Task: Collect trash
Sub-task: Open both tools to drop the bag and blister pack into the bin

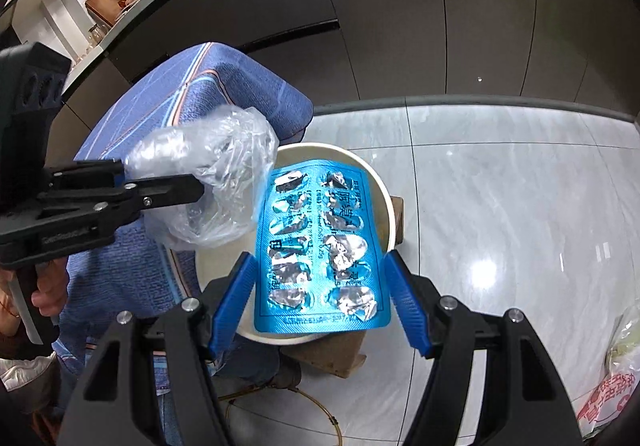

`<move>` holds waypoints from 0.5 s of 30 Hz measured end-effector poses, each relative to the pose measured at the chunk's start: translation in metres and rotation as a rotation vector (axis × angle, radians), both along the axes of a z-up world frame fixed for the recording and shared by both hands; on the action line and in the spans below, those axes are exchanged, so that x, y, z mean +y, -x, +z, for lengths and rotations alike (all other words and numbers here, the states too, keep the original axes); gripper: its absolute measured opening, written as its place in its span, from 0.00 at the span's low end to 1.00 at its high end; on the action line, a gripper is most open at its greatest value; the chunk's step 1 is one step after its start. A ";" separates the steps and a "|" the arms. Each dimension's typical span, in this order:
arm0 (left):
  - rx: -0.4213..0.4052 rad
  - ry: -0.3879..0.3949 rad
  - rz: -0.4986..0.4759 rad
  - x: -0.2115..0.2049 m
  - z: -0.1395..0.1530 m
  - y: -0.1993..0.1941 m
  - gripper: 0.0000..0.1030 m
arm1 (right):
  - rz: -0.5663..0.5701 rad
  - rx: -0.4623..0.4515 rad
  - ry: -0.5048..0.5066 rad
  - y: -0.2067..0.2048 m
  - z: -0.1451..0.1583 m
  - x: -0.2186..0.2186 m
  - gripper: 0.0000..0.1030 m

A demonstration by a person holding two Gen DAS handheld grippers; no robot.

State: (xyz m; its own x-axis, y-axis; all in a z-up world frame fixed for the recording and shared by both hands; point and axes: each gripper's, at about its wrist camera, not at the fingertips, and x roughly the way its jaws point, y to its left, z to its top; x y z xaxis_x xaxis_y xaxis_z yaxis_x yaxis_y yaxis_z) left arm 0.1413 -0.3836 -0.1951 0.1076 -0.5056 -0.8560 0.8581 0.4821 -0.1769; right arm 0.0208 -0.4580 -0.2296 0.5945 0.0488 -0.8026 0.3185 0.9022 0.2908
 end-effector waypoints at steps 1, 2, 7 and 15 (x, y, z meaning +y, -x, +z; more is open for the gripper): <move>-0.010 0.005 0.005 -0.001 0.001 0.000 0.43 | 0.005 0.005 0.001 -0.003 -0.003 0.000 0.65; -0.013 0.008 0.009 -0.002 0.001 0.000 0.47 | 0.010 0.009 0.002 -0.005 -0.005 -0.001 0.66; -0.007 0.042 0.032 -0.004 0.008 -0.007 0.67 | 0.039 0.027 0.016 -0.007 -0.013 0.001 0.79; -0.004 0.078 0.079 0.002 0.018 -0.018 0.83 | 0.013 0.016 0.004 0.004 -0.012 -0.007 0.80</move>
